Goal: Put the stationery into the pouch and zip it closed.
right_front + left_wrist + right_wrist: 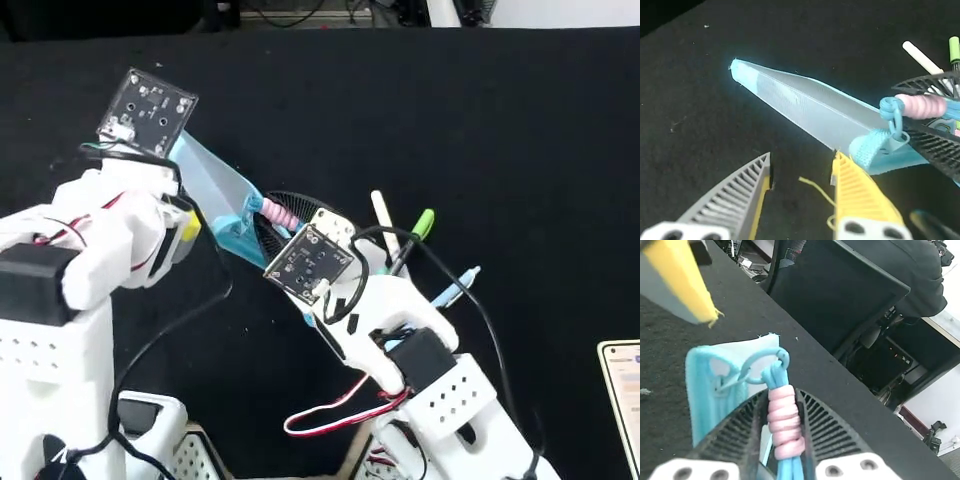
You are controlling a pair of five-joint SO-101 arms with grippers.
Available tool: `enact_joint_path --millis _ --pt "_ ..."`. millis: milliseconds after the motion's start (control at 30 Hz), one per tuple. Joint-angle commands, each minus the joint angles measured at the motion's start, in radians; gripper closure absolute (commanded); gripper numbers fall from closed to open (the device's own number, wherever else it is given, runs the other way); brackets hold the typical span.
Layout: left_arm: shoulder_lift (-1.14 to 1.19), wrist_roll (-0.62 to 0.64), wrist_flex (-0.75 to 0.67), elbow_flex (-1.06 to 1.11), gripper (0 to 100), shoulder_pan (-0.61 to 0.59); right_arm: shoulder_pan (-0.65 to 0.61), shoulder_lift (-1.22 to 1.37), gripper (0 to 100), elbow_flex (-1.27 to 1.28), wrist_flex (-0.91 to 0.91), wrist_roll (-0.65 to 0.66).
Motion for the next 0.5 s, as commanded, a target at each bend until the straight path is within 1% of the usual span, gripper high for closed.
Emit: enact_joint_path --millis 0,67,267,467 --pt "-0.008 -0.015 0.018 -0.076 80 -0.001 -0.009 -0.012 98.8 -0.059 0.005 -0.005" --pt "-0.008 -0.014 0.018 -0.071 80 0.008 -0.009 -0.012 98.8 -0.059 0.005 -0.006" --pt "-0.009 -0.012 0.043 -0.025 80 0.166 -0.009 -0.012 98.8 -0.059 0.005 -0.005" --pt "0.002 -0.017 0.04 -0.016 80 0.182 -0.008 -0.012 98.8 -0.059 0.006 -0.005"
